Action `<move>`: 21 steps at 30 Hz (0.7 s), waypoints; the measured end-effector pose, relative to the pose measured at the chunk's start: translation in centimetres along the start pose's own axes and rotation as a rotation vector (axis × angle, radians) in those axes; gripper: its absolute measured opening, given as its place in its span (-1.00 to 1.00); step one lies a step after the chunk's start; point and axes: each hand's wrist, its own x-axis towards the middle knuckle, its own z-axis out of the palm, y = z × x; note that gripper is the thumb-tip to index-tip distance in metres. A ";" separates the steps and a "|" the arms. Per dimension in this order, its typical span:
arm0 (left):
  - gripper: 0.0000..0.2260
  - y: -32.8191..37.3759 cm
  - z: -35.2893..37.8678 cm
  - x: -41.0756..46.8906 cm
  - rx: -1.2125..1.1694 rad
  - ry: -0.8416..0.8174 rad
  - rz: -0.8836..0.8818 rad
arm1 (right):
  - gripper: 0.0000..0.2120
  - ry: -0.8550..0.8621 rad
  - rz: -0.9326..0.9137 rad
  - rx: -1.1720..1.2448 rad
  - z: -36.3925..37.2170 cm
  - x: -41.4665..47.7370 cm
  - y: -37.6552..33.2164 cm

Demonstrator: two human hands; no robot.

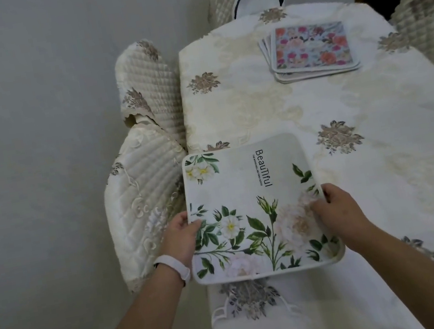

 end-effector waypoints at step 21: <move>-0.92 0.5 5.0 11.8 0.243 0.002 -0.049 | -0.86 0.063 0.047 -0.242 2.8 11.8 0.6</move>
